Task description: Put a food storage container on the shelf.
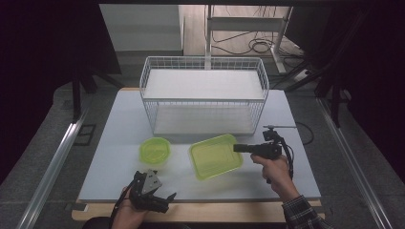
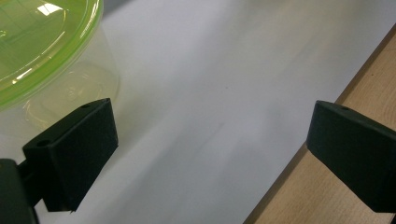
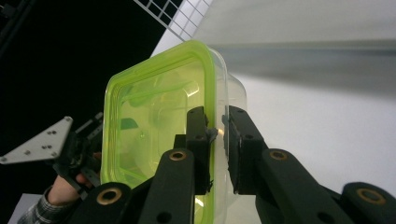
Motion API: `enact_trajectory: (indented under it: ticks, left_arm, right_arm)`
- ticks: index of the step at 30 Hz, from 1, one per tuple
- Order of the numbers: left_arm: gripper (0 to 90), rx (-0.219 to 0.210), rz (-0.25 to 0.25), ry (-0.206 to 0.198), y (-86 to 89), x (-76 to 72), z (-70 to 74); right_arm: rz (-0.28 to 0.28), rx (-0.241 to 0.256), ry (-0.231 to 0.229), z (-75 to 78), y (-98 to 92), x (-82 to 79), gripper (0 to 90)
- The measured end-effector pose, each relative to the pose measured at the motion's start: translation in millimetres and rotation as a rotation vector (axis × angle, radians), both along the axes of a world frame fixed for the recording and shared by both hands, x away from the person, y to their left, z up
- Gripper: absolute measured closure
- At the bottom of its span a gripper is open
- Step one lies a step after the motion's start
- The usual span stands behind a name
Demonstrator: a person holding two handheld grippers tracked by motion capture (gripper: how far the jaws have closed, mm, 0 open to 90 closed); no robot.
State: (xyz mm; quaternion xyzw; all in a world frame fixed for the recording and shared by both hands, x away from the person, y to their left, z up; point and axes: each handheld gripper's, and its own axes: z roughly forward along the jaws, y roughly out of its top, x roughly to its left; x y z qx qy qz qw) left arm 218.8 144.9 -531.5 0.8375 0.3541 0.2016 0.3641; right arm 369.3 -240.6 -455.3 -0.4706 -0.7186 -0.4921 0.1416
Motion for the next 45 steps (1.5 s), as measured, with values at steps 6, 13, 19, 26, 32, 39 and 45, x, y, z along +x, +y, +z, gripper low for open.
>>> enact_trajectory:
  ticks: [6,13,19,26,32,39,45]
  left_arm:
    - [1.7,0.007,-0.006,0.004,-1.9,0.1,-1.0]
    - [1.7,0.004,-0.006,0.004,-1.8,0.1,-1.0]
    - [1.7,0.005,-0.009,0.007,-1.9,0.3,-1.2]
    - [1.7,0.011,-0.014,0.012,-2.5,0.3,-1.5]
    - [1.5,0.019,-0.020,0.017,-3.1,0.6,-2.6]
    - [1.4,0.020,-0.025,0.020,-3.8,0.8,-3.2]
    - [1.3,0.013,-0.023,0.021,-3.5,0.8,-3.2]
  right_arm:
    - [-0.003,0.015,-0.015,12.8,1.6,2.8,79.8]
    - [-0.006,0.025,-0.035,30.5,4.7,7.4,79.9]
    - [-0.015,0.032,-0.057,48.9,7.1,12.0,79.9]
    - [-0.025,0.039,-0.085,68.6,10.6,17.1,79.8]
    - [-0.040,0.058,-0.106,85.6,13.4,24.4,79.8]
    - [-0.062,0.069,-0.135,106.3,18.7,35.4,79.9]
    - [-0.088,0.065,-0.157,121.6,26.9,48.5,79.9]
